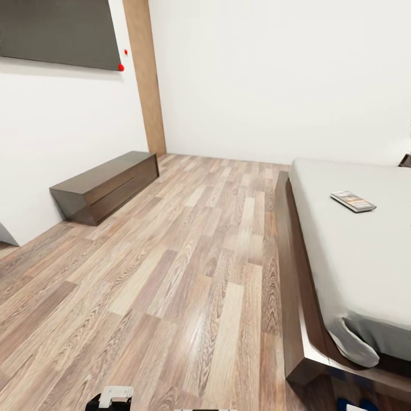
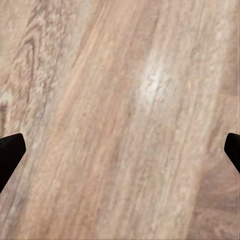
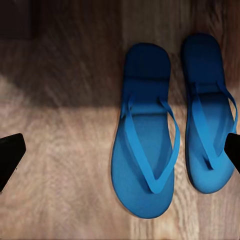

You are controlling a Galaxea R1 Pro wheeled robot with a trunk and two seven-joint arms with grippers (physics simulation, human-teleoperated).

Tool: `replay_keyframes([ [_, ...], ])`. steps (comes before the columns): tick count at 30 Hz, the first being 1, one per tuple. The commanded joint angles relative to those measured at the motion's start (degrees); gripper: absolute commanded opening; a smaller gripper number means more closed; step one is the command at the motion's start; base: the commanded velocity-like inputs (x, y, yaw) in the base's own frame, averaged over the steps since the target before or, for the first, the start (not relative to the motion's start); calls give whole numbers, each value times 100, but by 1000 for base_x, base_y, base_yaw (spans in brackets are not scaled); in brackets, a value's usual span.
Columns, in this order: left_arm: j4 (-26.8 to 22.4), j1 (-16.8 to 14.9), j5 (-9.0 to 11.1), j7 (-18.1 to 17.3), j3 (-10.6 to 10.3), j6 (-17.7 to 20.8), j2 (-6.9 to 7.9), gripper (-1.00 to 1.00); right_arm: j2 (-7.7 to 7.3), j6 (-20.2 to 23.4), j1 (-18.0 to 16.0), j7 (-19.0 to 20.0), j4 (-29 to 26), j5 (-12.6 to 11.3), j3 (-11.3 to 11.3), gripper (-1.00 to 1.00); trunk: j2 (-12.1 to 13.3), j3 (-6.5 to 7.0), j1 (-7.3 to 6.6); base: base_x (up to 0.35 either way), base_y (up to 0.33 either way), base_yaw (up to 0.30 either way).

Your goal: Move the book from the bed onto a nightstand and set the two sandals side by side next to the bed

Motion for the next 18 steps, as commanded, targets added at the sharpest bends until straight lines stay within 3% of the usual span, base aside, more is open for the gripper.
replay_keyframes([
  [1, -1, -2, 35, 29, -50, -14, 3, 100, 0, -11, -2, -27, 8, 60, -46, 100, 0, 18, -4, 0, 0, 1],
  [18, -1, -2, 31, 29, -50, -14, -8, 100, 6, -12, -2, -19, 6, 68, -37, 100, 23, 395, -47, 0, 0, 0],
])
